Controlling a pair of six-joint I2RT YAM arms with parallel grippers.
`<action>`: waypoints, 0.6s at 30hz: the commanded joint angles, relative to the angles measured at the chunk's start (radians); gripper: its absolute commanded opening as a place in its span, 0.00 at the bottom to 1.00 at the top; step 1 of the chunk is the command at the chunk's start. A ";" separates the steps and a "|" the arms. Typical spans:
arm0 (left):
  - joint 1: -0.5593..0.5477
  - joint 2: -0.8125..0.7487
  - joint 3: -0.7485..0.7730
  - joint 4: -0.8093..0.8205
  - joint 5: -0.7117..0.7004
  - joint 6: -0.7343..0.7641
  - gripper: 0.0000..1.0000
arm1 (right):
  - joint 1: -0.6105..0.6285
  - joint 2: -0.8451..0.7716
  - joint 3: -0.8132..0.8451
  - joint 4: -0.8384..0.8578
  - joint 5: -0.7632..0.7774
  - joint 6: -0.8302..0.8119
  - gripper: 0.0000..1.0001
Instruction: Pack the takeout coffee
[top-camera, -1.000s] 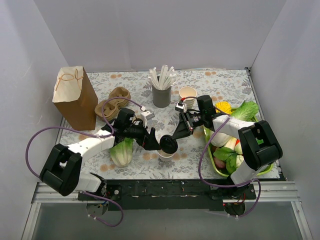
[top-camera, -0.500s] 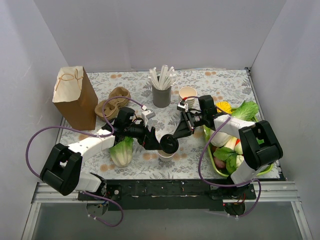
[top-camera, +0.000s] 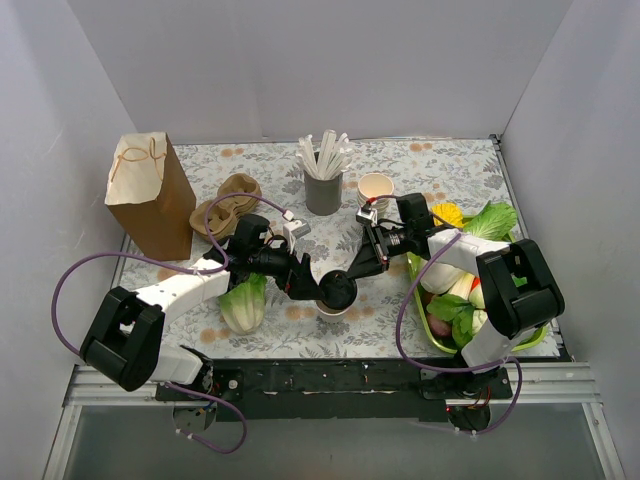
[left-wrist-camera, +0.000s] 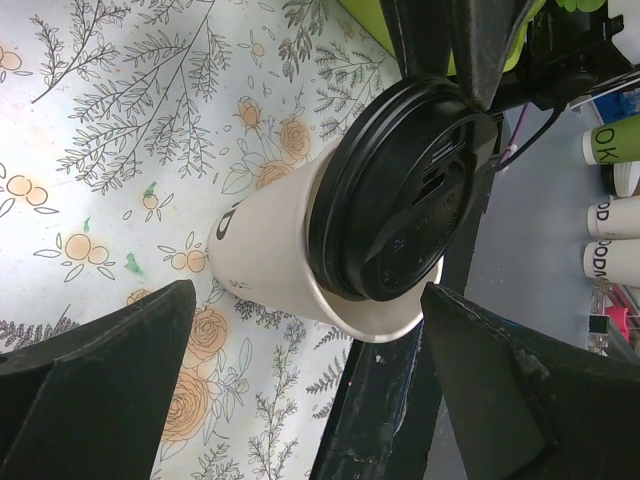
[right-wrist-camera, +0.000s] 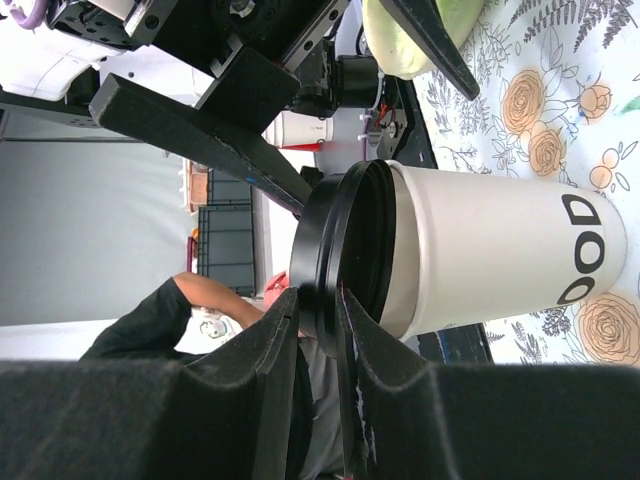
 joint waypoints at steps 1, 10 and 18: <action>-0.006 -0.031 0.030 0.013 0.019 0.002 0.98 | -0.005 0.011 -0.007 -0.029 0.014 -0.050 0.29; -0.005 -0.028 0.035 0.008 0.021 0.004 0.98 | -0.007 0.015 0.005 -0.100 0.048 -0.113 0.29; -0.005 -0.031 0.032 0.008 0.019 0.000 0.98 | -0.008 0.017 -0.004 -0.104 0.063 -0.124 0.29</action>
